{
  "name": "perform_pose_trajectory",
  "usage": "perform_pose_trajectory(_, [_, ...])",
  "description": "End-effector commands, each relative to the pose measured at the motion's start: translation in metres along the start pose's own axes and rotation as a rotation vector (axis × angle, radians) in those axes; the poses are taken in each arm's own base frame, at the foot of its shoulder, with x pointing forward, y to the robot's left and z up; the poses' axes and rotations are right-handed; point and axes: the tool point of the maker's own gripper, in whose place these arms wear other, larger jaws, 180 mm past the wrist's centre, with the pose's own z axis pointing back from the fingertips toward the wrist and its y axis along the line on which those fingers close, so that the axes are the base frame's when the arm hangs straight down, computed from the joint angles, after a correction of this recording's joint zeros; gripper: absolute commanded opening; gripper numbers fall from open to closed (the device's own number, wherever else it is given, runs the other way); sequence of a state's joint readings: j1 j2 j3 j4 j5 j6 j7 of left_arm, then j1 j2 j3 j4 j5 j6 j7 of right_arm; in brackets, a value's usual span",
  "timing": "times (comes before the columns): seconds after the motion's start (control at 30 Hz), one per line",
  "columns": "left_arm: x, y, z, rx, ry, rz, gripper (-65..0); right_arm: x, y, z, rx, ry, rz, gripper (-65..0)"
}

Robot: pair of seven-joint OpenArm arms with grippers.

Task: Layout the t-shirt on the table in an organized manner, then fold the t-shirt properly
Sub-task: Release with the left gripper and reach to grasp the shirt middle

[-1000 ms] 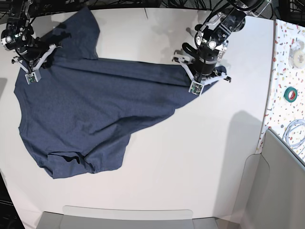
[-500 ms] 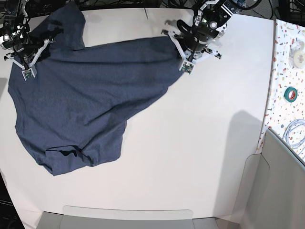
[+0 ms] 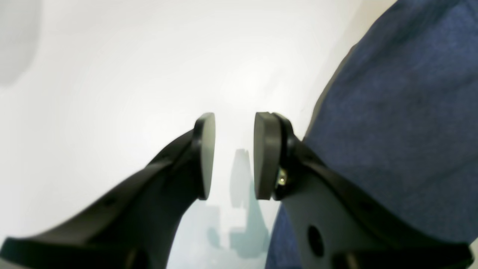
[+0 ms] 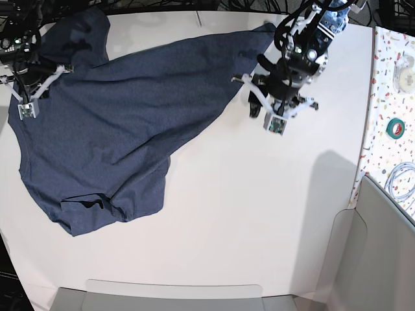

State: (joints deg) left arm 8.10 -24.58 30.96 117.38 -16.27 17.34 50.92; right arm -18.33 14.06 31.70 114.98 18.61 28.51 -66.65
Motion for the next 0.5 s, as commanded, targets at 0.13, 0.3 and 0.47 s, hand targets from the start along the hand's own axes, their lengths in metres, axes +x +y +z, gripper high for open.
perform_pose_trajectory(0.13, [0.077,0.002,-0.013,-0.11,-0.178,0.001,-43.1,0.033,0.053,-0.009,0.117,-0.098,-0.032,-65.0])
perform_pose_trajectory(0.3, [0.089,0.006,-0.05,-0.239,-0.157,0.095,-43.2,0.043,0.103,-0.015,0.236,-0.108,0.011,-65.0])
perform_pose_trajectory(0.47, [0.06,0.012,-0.095,-0.253,-0.01,0.192,-43.2,0.039,0.095,-0.018,0.197,-0.08,-0.051,-65.0])
